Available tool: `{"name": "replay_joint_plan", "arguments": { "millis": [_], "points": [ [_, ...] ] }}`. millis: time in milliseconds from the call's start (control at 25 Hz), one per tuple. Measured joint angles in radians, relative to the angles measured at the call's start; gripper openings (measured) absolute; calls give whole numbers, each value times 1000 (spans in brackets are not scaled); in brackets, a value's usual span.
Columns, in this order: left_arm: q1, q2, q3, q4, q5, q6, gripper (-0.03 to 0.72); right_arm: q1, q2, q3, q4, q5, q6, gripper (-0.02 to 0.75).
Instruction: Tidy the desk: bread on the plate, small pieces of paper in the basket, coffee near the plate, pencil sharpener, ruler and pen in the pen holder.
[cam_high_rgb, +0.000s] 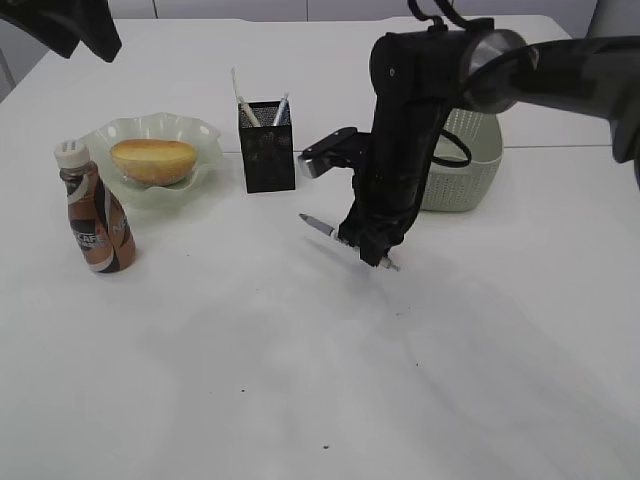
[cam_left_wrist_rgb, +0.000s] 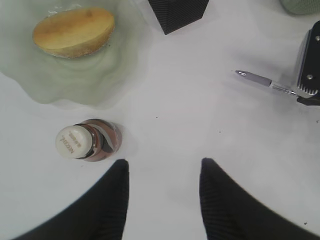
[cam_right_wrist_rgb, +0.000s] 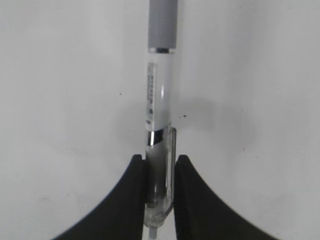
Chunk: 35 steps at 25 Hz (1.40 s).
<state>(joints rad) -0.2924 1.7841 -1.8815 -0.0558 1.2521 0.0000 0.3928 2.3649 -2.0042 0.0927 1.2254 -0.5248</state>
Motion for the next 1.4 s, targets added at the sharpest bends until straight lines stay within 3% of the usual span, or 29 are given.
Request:
{"name": "replay_joint_plan", "arguments": {
  "millis": [640,1400],
  "points": [
    [0,0,0,56,0,38,342,4,-330,137,157,2,278,88],
    [0,54,0,9,0,477,342,4,-481,242,401,11,464,88]
  ]
}}
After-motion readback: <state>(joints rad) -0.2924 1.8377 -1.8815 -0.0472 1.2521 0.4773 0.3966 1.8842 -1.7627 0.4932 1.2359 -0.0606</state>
